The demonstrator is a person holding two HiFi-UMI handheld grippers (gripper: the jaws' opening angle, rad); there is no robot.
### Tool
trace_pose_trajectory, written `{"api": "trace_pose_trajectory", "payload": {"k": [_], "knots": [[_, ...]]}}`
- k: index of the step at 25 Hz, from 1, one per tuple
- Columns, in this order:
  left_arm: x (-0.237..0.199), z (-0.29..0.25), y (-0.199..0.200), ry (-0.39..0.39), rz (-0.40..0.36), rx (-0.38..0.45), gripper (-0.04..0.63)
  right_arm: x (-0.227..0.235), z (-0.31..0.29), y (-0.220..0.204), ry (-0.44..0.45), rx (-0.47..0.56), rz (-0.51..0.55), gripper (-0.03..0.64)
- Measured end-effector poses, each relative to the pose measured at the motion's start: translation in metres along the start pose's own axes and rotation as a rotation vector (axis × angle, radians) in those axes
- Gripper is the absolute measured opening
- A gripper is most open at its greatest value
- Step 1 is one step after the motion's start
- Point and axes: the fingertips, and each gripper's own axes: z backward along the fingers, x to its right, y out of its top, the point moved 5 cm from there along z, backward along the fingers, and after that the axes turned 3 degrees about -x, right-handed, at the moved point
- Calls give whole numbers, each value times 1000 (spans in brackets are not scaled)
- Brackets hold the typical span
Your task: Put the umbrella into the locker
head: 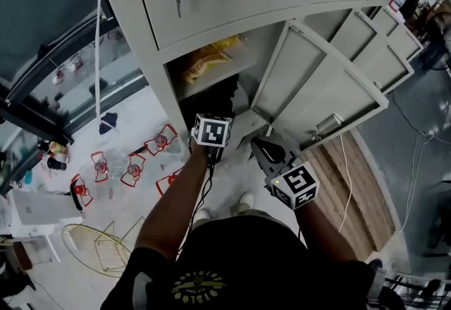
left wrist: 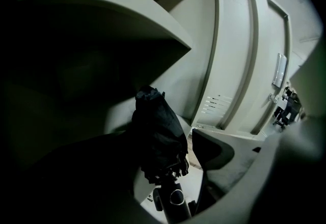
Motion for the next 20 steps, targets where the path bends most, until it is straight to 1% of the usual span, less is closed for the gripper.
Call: {"api": "trace_pose_trajectory", "payload": {"k": [7, 13, 17, 20], "knots": [[5, 11, 0, -41, 17, 13, 367, -13, -13, -30, 28, -70, 1, 31], [9, 17, -2, -62, 20, 22, 367, -19, -15, -36, 24, -79, -12, 31], [11, 4, -9, -108, 21, 52, 367, -22, -13, -38, 16, -78, -15, 31], [14, 27, -1, -89, 25, 34, 367, -22, -9, -40, 3, -79, -24, 31]]}}
